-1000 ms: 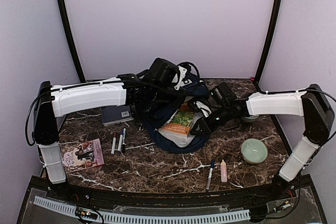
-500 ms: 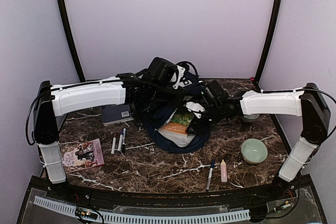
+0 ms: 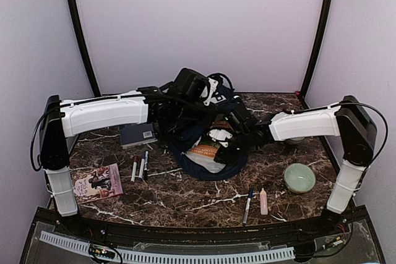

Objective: Pack the student bag
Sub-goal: Move the book to the largest pocket of the bag.

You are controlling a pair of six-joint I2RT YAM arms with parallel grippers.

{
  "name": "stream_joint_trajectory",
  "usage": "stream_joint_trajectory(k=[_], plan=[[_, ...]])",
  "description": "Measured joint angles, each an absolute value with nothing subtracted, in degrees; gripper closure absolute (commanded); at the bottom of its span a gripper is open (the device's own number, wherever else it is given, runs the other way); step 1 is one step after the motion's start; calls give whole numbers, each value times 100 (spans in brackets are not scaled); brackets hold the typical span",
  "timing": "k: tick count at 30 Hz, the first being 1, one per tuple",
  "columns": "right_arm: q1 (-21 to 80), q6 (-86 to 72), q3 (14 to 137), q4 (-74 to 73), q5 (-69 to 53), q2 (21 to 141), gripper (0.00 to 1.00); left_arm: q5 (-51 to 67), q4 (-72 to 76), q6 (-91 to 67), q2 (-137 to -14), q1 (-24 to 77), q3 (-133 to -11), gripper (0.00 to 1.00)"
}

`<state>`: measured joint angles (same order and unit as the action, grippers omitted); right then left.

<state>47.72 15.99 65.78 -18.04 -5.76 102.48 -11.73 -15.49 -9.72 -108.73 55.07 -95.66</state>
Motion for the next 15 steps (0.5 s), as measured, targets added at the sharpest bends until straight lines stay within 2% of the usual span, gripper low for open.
stream_joint_trajectory(k=[15], plan=[[4602, 1865, 6449, -1387, 655, 10315, 50, -1105, -1485, -1033, -10855, 5507, -9445, 100]])
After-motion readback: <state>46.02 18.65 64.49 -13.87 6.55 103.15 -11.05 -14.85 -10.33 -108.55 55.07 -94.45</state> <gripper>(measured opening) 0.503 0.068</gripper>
